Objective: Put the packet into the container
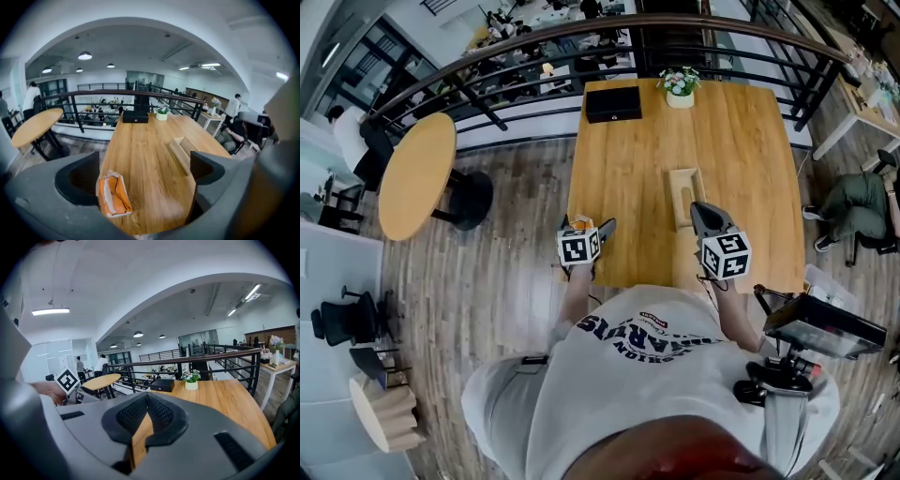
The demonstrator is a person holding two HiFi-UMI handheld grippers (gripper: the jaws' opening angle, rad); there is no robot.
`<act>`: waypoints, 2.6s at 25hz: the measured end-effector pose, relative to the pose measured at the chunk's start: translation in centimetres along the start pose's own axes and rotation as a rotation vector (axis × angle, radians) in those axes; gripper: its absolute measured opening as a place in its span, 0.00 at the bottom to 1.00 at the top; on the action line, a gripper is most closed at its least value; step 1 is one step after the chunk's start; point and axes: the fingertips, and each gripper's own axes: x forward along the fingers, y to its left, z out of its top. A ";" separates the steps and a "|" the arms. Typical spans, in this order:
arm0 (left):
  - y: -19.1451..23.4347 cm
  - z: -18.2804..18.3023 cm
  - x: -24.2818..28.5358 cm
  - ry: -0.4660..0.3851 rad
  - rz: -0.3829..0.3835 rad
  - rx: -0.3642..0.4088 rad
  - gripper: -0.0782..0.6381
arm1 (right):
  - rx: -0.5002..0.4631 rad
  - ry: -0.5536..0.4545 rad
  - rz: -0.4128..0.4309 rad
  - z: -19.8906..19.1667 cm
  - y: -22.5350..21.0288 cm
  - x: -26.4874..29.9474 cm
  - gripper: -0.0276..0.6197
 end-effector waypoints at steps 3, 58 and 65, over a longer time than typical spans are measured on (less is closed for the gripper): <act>2.5 -2.6 1.0 0.053 -0.001 -0.170 0.93 | 0.008 0.009 -0.015 -0.6 -0.5 -0.4 0.06; 11.6 -21.8 12.8 0.628 0.041 -0.328 0.30 | 0.094 0.050 -0.134 -3.4 -4.0 -2.1 0.06; 11.6 -21.4 12.5 0.607 0.014 -0.364 0.30 | 0.105 0.053 -0.135 -3.8 -4.0 -2.3 0.06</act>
